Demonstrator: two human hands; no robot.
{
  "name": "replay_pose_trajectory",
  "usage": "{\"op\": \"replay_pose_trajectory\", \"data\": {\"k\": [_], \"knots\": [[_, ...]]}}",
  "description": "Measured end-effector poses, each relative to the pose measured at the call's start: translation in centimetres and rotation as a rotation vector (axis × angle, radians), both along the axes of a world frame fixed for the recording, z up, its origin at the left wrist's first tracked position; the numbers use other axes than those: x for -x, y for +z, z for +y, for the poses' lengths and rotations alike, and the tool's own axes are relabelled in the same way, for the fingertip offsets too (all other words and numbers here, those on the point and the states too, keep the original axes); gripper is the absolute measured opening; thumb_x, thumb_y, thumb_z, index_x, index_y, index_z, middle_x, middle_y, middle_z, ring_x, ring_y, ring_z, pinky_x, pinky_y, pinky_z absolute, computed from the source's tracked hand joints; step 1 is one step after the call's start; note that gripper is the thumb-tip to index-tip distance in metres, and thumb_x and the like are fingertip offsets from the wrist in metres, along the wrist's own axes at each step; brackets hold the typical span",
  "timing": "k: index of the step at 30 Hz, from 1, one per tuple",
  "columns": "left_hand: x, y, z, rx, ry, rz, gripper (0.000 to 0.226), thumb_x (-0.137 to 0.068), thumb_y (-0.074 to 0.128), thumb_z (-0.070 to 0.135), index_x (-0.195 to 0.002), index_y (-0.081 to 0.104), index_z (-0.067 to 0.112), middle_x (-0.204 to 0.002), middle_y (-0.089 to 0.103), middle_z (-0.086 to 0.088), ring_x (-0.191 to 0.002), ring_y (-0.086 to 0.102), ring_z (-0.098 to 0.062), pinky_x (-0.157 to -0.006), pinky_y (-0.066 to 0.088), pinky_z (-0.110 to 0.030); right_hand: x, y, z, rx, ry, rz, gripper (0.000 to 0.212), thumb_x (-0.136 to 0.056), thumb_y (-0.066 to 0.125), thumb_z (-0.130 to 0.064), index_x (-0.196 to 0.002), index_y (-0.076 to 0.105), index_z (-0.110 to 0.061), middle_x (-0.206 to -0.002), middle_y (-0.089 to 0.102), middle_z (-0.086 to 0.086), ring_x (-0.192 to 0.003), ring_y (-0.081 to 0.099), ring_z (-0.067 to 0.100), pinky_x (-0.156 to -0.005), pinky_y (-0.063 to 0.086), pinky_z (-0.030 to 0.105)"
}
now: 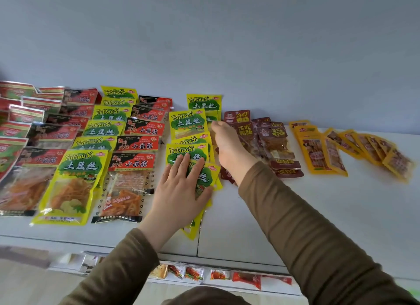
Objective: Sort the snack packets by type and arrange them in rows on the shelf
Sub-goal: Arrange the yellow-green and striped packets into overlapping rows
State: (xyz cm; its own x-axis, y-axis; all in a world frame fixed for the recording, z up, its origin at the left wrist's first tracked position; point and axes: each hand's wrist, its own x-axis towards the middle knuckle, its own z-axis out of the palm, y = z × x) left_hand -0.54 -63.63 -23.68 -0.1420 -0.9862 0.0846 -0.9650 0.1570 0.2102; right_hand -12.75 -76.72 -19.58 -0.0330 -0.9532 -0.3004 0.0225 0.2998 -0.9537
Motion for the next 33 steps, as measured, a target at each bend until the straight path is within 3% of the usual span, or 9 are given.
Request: {"op": "replay_pose_trajectory", "data": {"k": [6, 8, 10, 13, 19, 22, 26, 28, 33], "knots": [[-1.0, 0.3, -0.8, -0.111, -0.029, 0.048, 0.078, -0.096, 0.035, 0.072, -0.161, 0.000, 0.046, -0.172, -0.004, 0.006, -0.157, -0.017, -0.022, -0.126, -0.006, -0.047, 0.0, -0.3, -1.1, 0.020, -0.041, -0.021, 0.044, -0.108, 0.040, -0.025, -0.151, 0.040, -0.015, -0.152, 0.042, 0.006, -0.140, 0.039, 0.023, -0.109, 0.031, 0.040], [-1.0, 0.5, -0.9, -0.135, -0.020, 0.065, 0.081, -0.095, 0.038, 0.071, -0.161, -0.001, 0.044, -0.172, -0.004, 0.008, -0.157, -0.018, -0.021, -0.126, -0.006, -0.048, -0.9, -0.5, -2.2, 0.033, -0.017, 0.065, 0.034, -0.107, 0.041, -0.024, -0.139, 0.046, -0.015, -0.139, 0.047, 0.009, -0.124, 0.047, 0.023, -0.094, 0.037, 0.036], [-0.8, 0.5, -0.8, -0.142, 0.001, 0.082, 0.085, -0.095, 0.040, 0.069, -0.162, -0.002, 0.040, -0.172, -0.004, 0.008, -0.157, -0.016, -0.021, -0.127, -0.004, -0.049, -1.6, -0.6, -3.5, 0.040, -0.034, 0.145, 0.043, -0.104, 0.045, -0.020, -0.145, 0.042, -0.006, -0.141, 0.049, 0.010, -0.117, 0.053, 0.025, -0.083, 0.038, 0.032], [-0.8, 0.4, -0.8, -0.127, 0.012, 0.087, 0.085, -0.095, 0.040, 0.069, -0.163, -0.001, 0.038, -0.172, -0.002, 0.008, -0.158, -0.013, -0.020, -0.128, -0.001, -0.050, -2.0, -0.8, -5.0, 0.042, -0.054, 0.217, 0.057, -0.095, 0.057, -0.013, -0.149, 0.038, -0.006, -0.143, 0.053, 0.014, -0.123, 0.056, 0.030, -0.095, 0.048, 0.037], [-0.9, 0.4, -0.6, -0.126, 0.018, 0.085, 0.083, -0.095, 0.039, 0.069, -0.162, -0.001, 0.040, -0.172, -0.002, 0.010, -0.158, -0.014, -0.018, -0.128, 0.001, -0.052, -2.9, -0.8, -6.9, 0.070, -0.021, 0.252, 0.089, -0.082, 0.081, -0.021, -0.148, 0.024, -0.001, -0.147, 0.043, 0.017, -0.134, 0.047, 0.030, -0.107, 0.043, 0.038], [-1.0, 0.4, -0.6, -0.121, 0.017, 0.077, 0.083, -0.096, 0.038, 0.069, -0.162, -0.001, 0.040, -0.172, -0.004, 0.010, -0.157, -0.016, -0.017, -0.128, -0.001, -0.050, -3.2, -1.3, -7.2, 0.085, 0.017, 0.313, 0.098, -0.083, 0.082, -0.023, -0.152, 0.016, 0.001, -0.151, 0.041, 0.017, -0.135, 0.047, 0.030, -0.101, 0.041, 0.034], [-1.3, 0.4, -0.3, -0.098, 0.014, 0.054, 0.084, -0.095, 0.039, 0.069, -0.163, -0.001, 0.039, -0.172, -0.005, 0.009, -0.157, -0.017, -0.018, -0.128, -0.004, -0.047, -3.2, -2.6, -7.0, 0.098, 0.011, 0.246, 0.072, -0.090, 0.075, -0.017, -0.148, 0.035, -0.003, -0.142, 0.051, 0.013, -0.109, 0.059, 0.022, -0.081, 0.044, 0.025], [-1.6, 0.3, -0.1, -0.069, 0.010, 0.010, 0.085, -0.094, 0.037, 0.071, -0.163, -0.001, 0.038, -0.172, -0.005, 0.008, -0.157, -0.016, -0.019, -0.127, -0.005, -0.047, -3.2, -3.2, -7.0, 0.109, -0.069, 0.164, 0.053, -0.092, 0.071, -0.012, -0.138, 0.047, -0.002, -0.129, 0.057, 0.011, -0.107, 0.056, 0.022, -0.077, 0.043, 0.024], [-1.9, 0.3, 0.0, -0.029, 0.048, -0.024, 0.086, -0.093, 0.032, 0.073, -0.163, -0.001, 0.037, -0.172, -0.014, 0.001, -0.157, -0.019, -0.022, -0.127, -0.009, -0.047, -4.4, -3.0, -6.5, 0.107, -0.136, 0.084, 0.053, -0.095, 0.065, -0.008, -0.142, 0.043, 0.004, -0.131, 0.053, 0.013, -0.118, 0.053, 0.025, -0.088, 0.039, 0.026]]}}
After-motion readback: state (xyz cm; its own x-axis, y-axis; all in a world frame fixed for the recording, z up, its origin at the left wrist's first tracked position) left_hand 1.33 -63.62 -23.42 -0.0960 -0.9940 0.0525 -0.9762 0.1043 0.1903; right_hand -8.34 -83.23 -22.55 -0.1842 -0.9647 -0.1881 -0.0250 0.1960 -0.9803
